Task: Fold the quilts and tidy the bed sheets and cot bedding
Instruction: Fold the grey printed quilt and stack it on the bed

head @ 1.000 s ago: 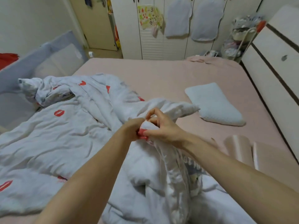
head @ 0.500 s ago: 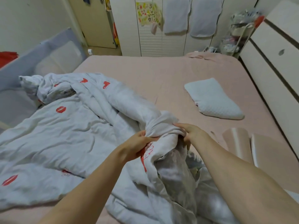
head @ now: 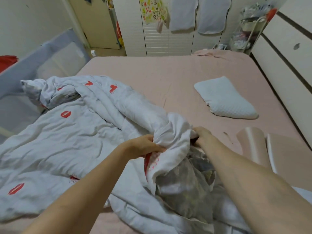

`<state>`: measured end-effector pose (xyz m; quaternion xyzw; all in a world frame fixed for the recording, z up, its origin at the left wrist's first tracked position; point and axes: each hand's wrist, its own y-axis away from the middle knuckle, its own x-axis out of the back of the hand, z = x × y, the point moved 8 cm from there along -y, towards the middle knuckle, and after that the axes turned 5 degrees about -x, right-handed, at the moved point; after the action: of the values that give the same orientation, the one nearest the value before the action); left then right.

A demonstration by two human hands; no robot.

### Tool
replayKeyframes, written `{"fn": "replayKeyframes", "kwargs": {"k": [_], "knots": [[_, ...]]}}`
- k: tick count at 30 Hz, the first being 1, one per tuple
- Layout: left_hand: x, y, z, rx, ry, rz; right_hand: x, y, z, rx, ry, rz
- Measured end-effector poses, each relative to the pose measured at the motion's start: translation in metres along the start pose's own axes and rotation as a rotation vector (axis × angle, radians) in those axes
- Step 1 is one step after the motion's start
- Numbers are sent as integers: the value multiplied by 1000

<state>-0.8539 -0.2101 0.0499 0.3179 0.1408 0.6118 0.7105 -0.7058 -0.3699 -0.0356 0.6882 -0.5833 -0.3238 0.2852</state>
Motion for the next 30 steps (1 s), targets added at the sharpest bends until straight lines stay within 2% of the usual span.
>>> {"fn": "replayKeyframes", "kwargs": {"k": [1,2,3,5,7,9,11,13,16,19,20,23,25,27,30], "knots": [[6,2,-5,86,-227,-30,7,5,-17,101,-66,63],[17,5,-10,183,-428,-36,0,16,-34,183,-93,50],[34,7,-9,256,-576,12,-12,30,-52,290,-91,-31],[77,13,13,247,-782,294,-47,69,-79,481,75,-265],[101,19,57,-45,-1036,559,-82,104,-77,573,405,-522],[94,24,93,-417,-1241,607,-109,128,-63,574,683,-727],[90,28,108,-598,-1237,596,-118,131,-52,517,785,-806],[89,25,102,-605,-1150,550,-112,125,-44,460,829,-782],[87,8,80,-461,-1185,485,-94,104,-29,433,894,-700],[83,-12,53,-293,-1261,535,-52,57,6,232,784,-540],[75,-20,45,-275,-1269,539,-34,43,24,188,841,-488],[39,-54,17,-261,-1232,532,22,-2,100,53,1374,-376],[20,-71,5,-277,-1176,568,49,-20,148,-66,1381,-360],[10,-84,-3,-261,-1087,622,55,-30,185,-63,1405,-424],[-2,-101,-7,-230,-965,646,54,-44,220,179,1813,-452]]}}
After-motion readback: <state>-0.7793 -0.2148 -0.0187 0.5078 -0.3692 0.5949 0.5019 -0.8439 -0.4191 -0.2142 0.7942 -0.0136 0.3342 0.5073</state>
